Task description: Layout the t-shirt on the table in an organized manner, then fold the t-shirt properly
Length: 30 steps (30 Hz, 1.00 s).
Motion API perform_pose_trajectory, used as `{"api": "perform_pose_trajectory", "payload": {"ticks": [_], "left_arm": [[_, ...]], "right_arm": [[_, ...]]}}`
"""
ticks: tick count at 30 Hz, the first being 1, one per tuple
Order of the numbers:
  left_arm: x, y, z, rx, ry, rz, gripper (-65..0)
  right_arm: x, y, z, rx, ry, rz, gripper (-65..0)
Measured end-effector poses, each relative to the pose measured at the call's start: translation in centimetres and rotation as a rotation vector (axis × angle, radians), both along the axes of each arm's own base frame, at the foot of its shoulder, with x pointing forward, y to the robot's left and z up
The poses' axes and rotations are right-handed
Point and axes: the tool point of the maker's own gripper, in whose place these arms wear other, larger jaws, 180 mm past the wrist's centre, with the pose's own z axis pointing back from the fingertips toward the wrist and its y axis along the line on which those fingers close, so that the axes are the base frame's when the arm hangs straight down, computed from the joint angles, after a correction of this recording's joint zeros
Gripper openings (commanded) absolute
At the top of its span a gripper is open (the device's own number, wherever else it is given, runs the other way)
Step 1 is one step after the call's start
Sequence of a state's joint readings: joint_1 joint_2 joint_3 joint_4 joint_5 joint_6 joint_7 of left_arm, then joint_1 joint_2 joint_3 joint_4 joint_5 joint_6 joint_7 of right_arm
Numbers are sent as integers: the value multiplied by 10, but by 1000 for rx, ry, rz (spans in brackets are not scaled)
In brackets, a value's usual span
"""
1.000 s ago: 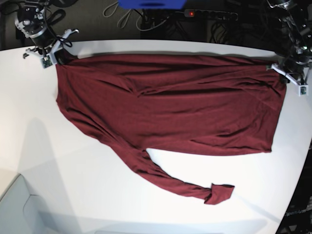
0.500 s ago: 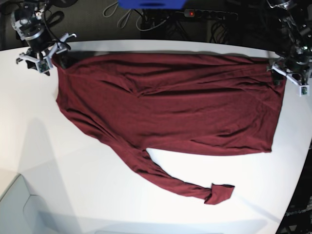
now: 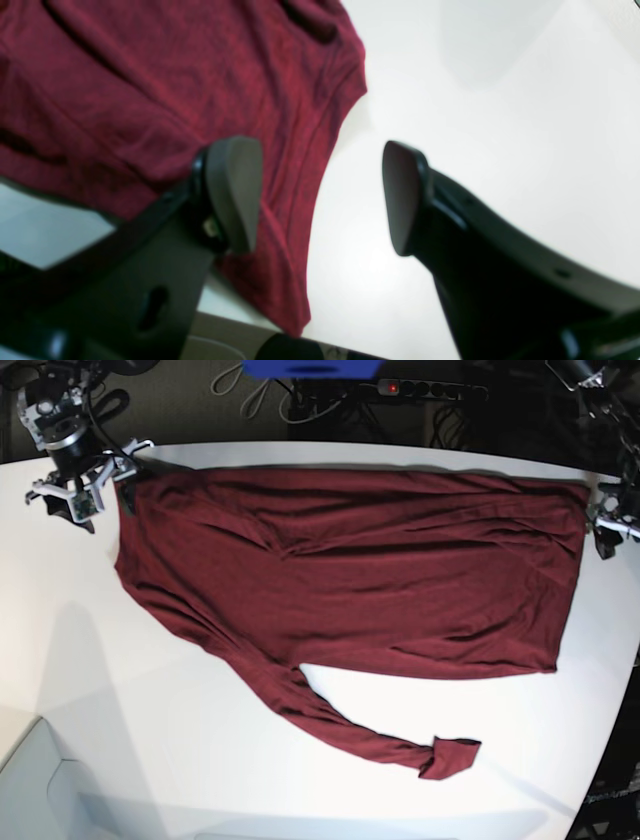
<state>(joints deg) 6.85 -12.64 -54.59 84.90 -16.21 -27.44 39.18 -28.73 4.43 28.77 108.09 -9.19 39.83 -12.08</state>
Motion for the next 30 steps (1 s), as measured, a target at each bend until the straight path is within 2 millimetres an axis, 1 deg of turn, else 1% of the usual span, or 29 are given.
{"api": "perform_pose_trajectory", "payload": {"ticks": [1,3,6,8,10,12,15,17,20,24,27,28,29,30], "left_arm": [[7,0,5,1,-21,-2,-211],[19,-1,12,-4,-53,-5,-211],[38,-1,21,-20,-98,5,-211],[57,-4,25,-36,-124,0,-211],[75,-7,23,-23,-96,-31,-211],[97,-11,19,-10,-64,-49,-211],[130,-24,13,-20,-41,-99,-211],[149,-30,11,-13,-50,-110,-211],[172,-42,6,4,-70,-155,-211],[193,-66,-24,-28,-33,-213,-211],[202,-84,-45,-90,-29,-228,-211],[203,-84,-50,-102,-29,-210,-211],[204,-79,-54,-102,-36,-175,-211],[203,-69,-58,-95,-38,-125,-211]], "right_arm": [[3,-1,1,-3,-2,-3,-268],[16,0,8,-3,-36,1,-268],[43,4,22,16,-112,3,-266],[60,11,28,39,-149,3,-266],[76,19,29,64,-169,20,-266],[91,26,26,84,-169,30,-266],[108,31,18,86,-117,28,-266],[115,32,15,80,-88,24,-266],[119,36,14,77,-75,33,-266],[117,37,11,77,-64,36,-266],[116,37,10,79,-62,35,-266],[116,36,10,76,-62,35,-266],[116,35,10,74,-60,33,-266],[116,34,10,72,-61,32,-266]]}}
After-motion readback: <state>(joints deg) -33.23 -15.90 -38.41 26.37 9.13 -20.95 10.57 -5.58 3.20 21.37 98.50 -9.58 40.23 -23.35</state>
